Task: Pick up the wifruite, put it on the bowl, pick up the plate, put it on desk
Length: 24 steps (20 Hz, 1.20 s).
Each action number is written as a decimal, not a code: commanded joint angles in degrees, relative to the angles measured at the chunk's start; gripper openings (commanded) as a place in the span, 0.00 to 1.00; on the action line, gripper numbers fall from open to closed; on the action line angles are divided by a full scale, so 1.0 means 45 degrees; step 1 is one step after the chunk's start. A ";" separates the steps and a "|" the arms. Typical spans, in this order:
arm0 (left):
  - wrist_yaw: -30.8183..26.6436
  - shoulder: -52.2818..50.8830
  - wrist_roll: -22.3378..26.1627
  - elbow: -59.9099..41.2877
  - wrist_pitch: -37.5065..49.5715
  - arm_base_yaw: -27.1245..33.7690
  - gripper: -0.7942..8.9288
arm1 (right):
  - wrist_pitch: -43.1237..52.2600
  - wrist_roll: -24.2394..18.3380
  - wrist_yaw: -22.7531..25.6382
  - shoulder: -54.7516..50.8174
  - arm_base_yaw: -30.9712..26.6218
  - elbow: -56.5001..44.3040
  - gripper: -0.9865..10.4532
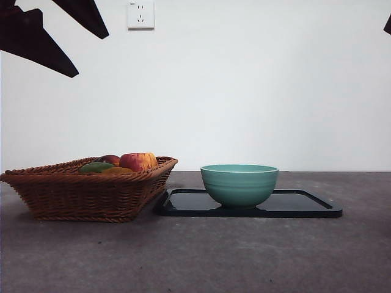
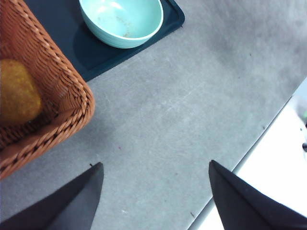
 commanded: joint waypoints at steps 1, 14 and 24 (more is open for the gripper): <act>0.0039 0.0073 0.0335 0.0121 0.0083 -0.0063 0.44 | 0.0126 0.0141 0.0034 0.0073 0.0078 0.0063 0.26; 0.0039 0.0068 0.0291 0.0121 0.0063 -0.0058 0.44 | 0.2215 0.2045 0.0044 0.2103 -0.0495 0.1054 0.33; 0.0039 0.0068 0.0291 0.0121 0.0015 -0.0063 0.44 | 0.2225 0.0831 -0.0335 1.0044 -0.2171 0.6504 0.33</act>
